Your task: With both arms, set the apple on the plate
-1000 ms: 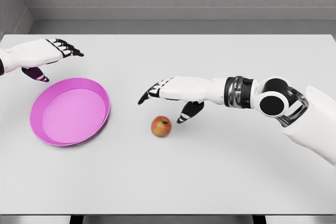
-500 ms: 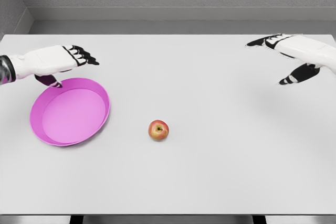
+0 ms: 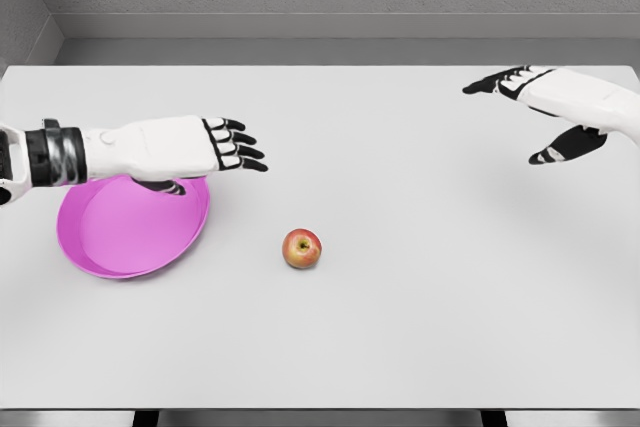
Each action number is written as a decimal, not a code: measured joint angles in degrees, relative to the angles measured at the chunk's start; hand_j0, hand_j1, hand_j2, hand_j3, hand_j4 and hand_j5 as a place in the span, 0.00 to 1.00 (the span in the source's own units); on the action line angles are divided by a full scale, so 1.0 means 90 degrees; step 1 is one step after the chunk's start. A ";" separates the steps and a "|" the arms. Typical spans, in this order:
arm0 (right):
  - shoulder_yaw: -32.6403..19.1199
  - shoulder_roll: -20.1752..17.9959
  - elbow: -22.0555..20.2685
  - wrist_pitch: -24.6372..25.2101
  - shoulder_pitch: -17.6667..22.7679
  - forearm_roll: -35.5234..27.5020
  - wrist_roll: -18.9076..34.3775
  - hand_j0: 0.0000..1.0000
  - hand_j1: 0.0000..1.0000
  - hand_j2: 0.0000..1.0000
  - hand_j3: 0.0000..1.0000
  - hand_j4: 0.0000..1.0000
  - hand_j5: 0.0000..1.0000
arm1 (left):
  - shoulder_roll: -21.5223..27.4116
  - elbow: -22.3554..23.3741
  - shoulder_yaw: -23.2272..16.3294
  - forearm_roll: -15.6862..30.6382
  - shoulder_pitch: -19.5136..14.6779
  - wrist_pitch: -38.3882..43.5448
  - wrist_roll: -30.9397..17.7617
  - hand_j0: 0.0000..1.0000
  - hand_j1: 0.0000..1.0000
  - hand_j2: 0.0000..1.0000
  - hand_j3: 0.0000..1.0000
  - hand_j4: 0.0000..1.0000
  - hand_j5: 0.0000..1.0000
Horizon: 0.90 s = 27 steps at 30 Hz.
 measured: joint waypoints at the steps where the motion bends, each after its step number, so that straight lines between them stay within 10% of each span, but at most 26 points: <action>1: -0.0002 -0.0012 0.0036 0.0000 0.0010 0.0002 0.0000 1.00 1.00 1.00 1.00 1.00 1.00 | -0.0038 -0.0048 -0.0121 -0.0001 -0.0068 0.0000 0.0000 1.00 1.00 1.00 1.00 1.00 1.00; 15: 0.0032 0.0021 0.0175 -0.0004 0.0020 0.0004 0.0000 1.00 1.00 1.00 1.00 1.00 1.00 | -0.1029 -0.0220 -0.1718 -0.0050 -0.0918 -0.0002 -0.0056 1.00 1.00 1.00 1.00 1.00 1.00; 27: 0.0041 0.0006 0.0185 -0.0004 0.0068 0.0004 0.0000 1.00 1.00 1.00 1.00 1.00 1.00 | -0.1391 -0.0105 -0.1977 -0.0362 -0.1084 -0.0004 -0.0654 1.00 1.00 1.00 1.00 1.00 1.00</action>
